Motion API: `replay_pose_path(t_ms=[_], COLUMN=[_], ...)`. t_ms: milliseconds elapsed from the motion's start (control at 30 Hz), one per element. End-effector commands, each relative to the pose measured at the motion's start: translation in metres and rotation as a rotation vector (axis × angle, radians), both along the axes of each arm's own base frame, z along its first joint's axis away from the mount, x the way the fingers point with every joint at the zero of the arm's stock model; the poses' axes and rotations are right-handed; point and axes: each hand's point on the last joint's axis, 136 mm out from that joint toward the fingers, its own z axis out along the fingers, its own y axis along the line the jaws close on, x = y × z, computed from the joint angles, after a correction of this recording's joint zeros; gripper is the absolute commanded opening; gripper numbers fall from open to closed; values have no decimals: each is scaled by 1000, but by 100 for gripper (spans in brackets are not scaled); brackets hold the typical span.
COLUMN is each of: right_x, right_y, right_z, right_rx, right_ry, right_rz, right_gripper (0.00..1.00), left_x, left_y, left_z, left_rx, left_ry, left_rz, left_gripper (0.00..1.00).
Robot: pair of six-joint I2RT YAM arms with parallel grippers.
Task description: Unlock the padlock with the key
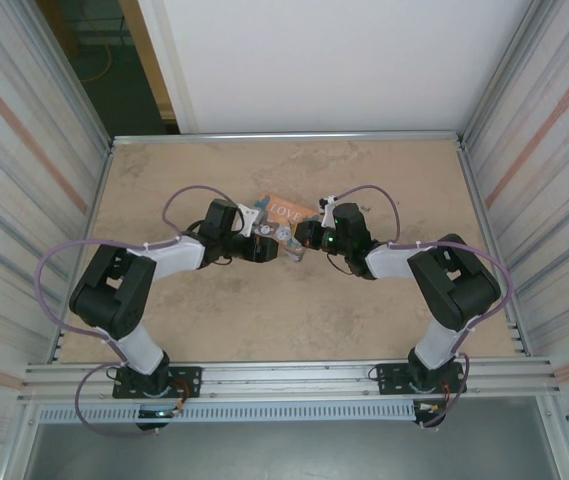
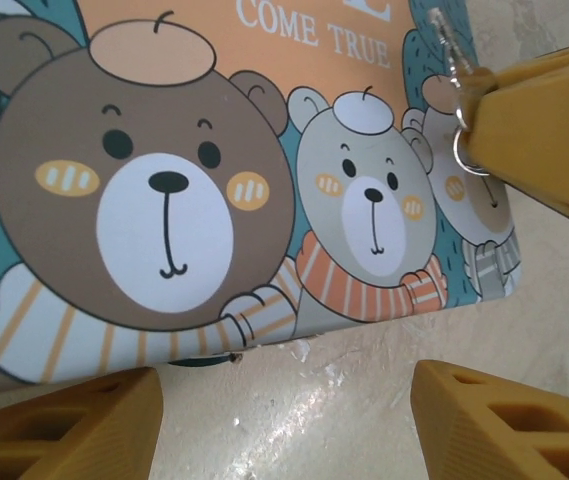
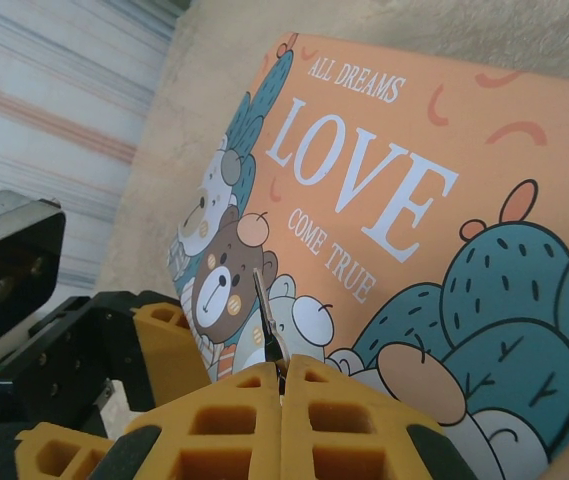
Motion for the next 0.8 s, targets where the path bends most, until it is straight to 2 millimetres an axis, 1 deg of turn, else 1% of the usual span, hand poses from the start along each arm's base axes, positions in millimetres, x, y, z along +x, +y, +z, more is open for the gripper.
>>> replay_pose_path(t_ms=[0, 333, 767], right_x=[-6, -6, -8], right_y=[-3, -1, -2], right_z=[-27, -26, -26], right_rx=[-44, -46, -49], right_ry=[84, 85, 79], right_rz=[-19, -8, -7], right_gripper=[0, 0, 0], left_x=[6, 13, 13], left_y=[0, 4, -4], left_z=[-3, -23, -34], left_rx=[8, 29, 51], left_ry=[-43, -69, -60], left_rz=[-10, 22, 0], left_gripper=[67, 66, 56])
